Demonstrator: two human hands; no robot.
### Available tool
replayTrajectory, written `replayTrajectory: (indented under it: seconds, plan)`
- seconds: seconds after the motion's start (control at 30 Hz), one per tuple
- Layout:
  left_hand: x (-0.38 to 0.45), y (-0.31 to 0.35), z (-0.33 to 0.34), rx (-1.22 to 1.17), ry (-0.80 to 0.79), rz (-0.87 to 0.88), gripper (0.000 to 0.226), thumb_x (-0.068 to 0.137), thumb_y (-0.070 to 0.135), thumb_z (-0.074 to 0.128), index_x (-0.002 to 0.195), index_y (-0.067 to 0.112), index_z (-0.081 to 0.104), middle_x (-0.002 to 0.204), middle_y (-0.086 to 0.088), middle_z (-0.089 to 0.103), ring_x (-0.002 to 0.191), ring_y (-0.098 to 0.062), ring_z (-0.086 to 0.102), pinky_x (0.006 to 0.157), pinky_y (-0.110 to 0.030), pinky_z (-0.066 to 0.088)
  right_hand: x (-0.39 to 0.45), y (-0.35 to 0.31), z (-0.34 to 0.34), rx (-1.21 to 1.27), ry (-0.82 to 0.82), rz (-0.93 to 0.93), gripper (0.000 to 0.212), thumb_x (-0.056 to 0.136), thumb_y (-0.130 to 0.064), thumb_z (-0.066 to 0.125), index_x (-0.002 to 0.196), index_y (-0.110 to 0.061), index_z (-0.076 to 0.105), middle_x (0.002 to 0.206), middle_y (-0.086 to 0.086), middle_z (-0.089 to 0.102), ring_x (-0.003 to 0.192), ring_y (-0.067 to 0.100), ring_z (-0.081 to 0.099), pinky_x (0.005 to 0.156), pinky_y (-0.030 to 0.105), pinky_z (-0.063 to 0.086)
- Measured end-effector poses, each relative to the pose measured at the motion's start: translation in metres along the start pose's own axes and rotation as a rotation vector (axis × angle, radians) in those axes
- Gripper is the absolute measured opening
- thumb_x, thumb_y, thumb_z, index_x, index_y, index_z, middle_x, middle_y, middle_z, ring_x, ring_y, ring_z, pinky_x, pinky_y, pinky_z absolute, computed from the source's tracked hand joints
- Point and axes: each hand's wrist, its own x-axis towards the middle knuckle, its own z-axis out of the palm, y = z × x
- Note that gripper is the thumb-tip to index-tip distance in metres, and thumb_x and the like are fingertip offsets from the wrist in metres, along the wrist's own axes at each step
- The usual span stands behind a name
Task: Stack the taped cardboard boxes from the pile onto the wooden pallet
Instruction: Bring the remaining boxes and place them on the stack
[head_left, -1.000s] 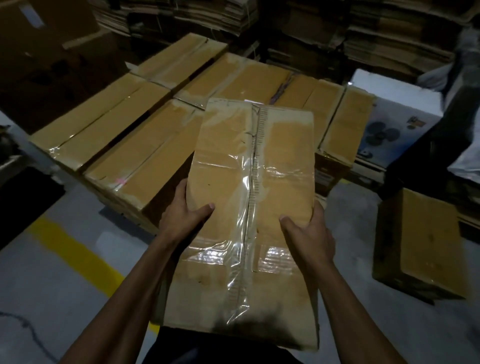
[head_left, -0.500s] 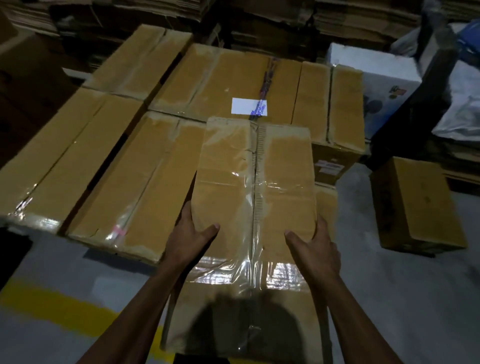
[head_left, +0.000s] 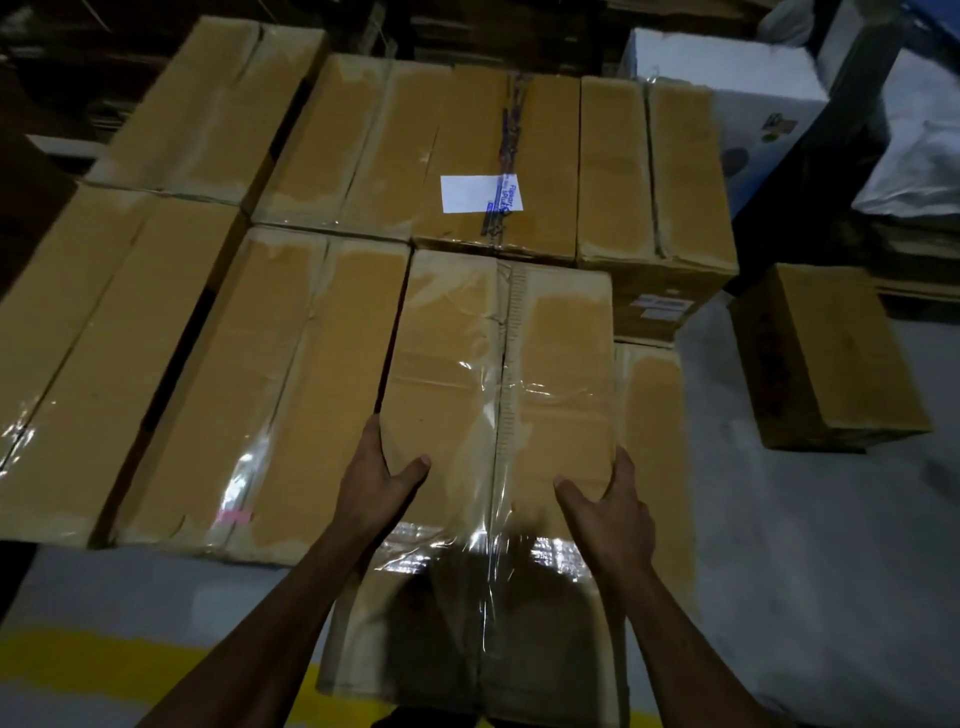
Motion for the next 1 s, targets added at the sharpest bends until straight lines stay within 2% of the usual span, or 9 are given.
replayTrajectory:
  seconds: [0.1,0.2,0.27,0.37,0.47,0.67,0.87,0.93,1.0]
  plan:
    - [0.012,-0.009,0.005,0.018,-0.002,0.007,0.053,0.080,0.039,0.070,0.112,0.065,0.038,0.116,0.024,0.059,0.106,-0.002,0.060,0.092,-0.034,0.050,0.013,0.003,0.007,0.003,-0.034,0.016,0.090,0.085,-0.058,0.066,0.156,-0.035,0.015,0.139,0.005,0.057,0.122,0.035,0.055,0.101,0.043,0.043]
    - [0.023,-0.016,0.011,0.039,0.021,0.011,0.059,0.084,0.033,0.071,0.112,0.071,0.035,0.116,0.028,0.055,0.105,0.003,0.057,0.086,-0.026,0.048,0.031,0.005,0.016,-0.012,-0.092,-0.006,0.093,0.086,-0.058,0.065,0.157,-0.034,0.011,0.142,0.008,0.053,0.126,0.038,0.052,0.103,0.046,0.040]
    - [0.031,-0.019,0.014,0.046,0.041,0.012,0.057,0.088,0.028,0.070,0.120,0.062,0.038,0.112,0.034,0.051,0.100,0.008,0.055,0.081,-0.021,0.045,0.040,0.006,0.023,0.013,-0.108,-0.048,0.094,0.084,-0.060,0.067,0.156,-0.035,0.012,0.137,0.007,0.057,0.122,0.037,0.056,0.103,0.048,0.042]
    - [0.047,-0.026,0.018,0.061,0.078,0.018,0.053,0.087,0.029,0.070,0.132,0.038,0.042,0.118,0.023,0.059,0.105,-0.001,0.059,0.087,-0.033,0.050,0.054,0.005,0.036,0.055,-0.132,-0.055,0.096,0.077,-0.070,0.065,0.152,-0.043,0.012,0.122,0.001,0.066,0.113,0.031,0.063,0.099,0.049,0.049]
    - [0.061,-0.031,0.020,0.085,0.083,0.011,0.053,0.083,0.035,0.070,0.128,0.039,0.043,0.119,0.018,0.060,0.106,-0.007,0.061,0.090,-0.039,0.052,0.068,0.003,0.047,0.035,-0.106,-0.034,0.094,0.079,-0.068,0.064,0.153,-0.041,0.014,0.115,0.002,0.067,0.107,0.032,0.064,0.093,0.048,0.053]
    - [0.092,-0.038,0.023,0.242,0.123,0.037,0.071,0.072,0.056,0.064,0.135,0.032,0.040,0.121,0.008,0.054,0.109,-0.020,0.054,0.092,-0.052,0.048,0.092,0.001,0.062,0.024,-0.042,-0.018,0.090,0.084,-0.062,0.066,0.154,-0.041,0.014,0.099,0.000,0.064,0.096,0.031,0.064,0.087,0.046,0.054]
    - [0.114,-0.044,0.026,0.397,0.137,0.018,0.098,0.073,0.060,0.056,0.153,0.014,0.021,0.151,-0.010,0.036,0.139,-0.032,0.032,0.112,-0.056,0.031,0.102,-0.003,0.076,0.055,0.058,-0.073,0.085,0.083,-0.053,0.071,0.151,-0.042,0.022,0.101,0.002,0.068,0.101,0.036,0.064,0.090,0.045,0.052]
    - [0.116,-0.046,0.030,0.444,0.148,0.034,0.101,0.073,0.060,0.053,0.154,0.011,0.018,0.156,-0.011,0.030,0.145,-0.031,0.024,0.117,-0.052,0.023,0.109,0.000,0.080,0.059,0.053,-0.036,0.085,0.084,-0.048,0.072,0.152,-0.041,0.022,0.105,0.007,0.067,0.105,0.038,0.062,0.090,0.043,0.049]
    - [0.118,-0.053,0.032,0.511,0.158,0.054,0.104,0.073,0.061,0.047,0.156,0.008,0.013,0.161,-0.010,0.021,0.150,-0.025,0.013,0.121,-0.043,0.013,0.112,0.002,0.085,0.055,0.050,-0.018,0.083,0.086,-0.042,0.071,0.152,-0.042,0.022,0.094,0.004,0.060,0.102,0.038,0.062,0.088,0.043,0.050]
